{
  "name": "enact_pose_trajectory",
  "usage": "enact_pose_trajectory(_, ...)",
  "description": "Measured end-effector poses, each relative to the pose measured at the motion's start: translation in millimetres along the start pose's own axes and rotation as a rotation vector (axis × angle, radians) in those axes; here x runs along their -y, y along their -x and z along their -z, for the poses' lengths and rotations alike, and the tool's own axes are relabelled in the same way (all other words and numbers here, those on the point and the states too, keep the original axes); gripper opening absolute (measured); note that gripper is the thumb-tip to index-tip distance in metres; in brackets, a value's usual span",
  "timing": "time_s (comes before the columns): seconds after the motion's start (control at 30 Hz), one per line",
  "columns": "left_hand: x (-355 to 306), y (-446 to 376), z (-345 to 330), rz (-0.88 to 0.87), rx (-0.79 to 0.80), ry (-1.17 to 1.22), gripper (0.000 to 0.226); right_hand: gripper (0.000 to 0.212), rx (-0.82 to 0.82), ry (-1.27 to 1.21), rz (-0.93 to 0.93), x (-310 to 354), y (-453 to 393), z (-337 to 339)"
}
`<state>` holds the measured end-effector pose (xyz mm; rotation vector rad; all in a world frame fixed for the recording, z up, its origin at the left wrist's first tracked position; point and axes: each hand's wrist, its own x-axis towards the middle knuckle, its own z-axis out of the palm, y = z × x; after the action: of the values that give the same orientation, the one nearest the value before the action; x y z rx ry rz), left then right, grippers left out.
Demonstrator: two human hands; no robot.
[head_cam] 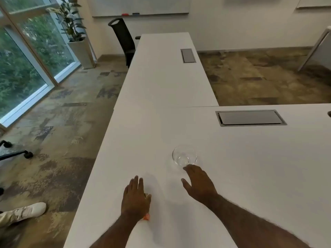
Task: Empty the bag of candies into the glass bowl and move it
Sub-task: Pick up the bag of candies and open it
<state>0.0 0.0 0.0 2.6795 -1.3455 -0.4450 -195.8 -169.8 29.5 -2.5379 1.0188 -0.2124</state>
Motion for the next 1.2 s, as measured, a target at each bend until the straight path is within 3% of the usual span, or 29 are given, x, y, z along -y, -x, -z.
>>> enact_pose_trajectory(0.17, 18.1, 14.4, -15.3, 0.111, 0.025, 0.032, 0.075, 0.044, 0.144, -0.017, -0.107, -6.6, 15.1, -17.9)
enact_pose_trajectory(0.33, 24.7, 22.6, -23.9, 0.251, 0.024, 0.127, 0.099, 0.040, 0.210, -0.027, -0.149, -8.7, 23.7, -32.0)
enact_pose_trajectory(0.5, 16.6, 21.5, -29.6, 0.341, 0.050, 0.204, 0.106, 0.039, 0.304, -0.086, -0.196, -5.7, 25.6, -45.7)
enact_pose_trajectory(0.9, -17.9, 14.0, -44.9, -0.002, 0.120, 0.145, 0.090, 0.046, 0.378, -0.459, -0.420, 14.5, 7.3, -69.4)
enact_pose_trajectory(1.2, -45.2, 9.1, -48.3, -0.198, 0.148, 0.433, 0.081, 0.018, 0.443, -0.754, -0.679, 5.1, 3.1, -60.0)
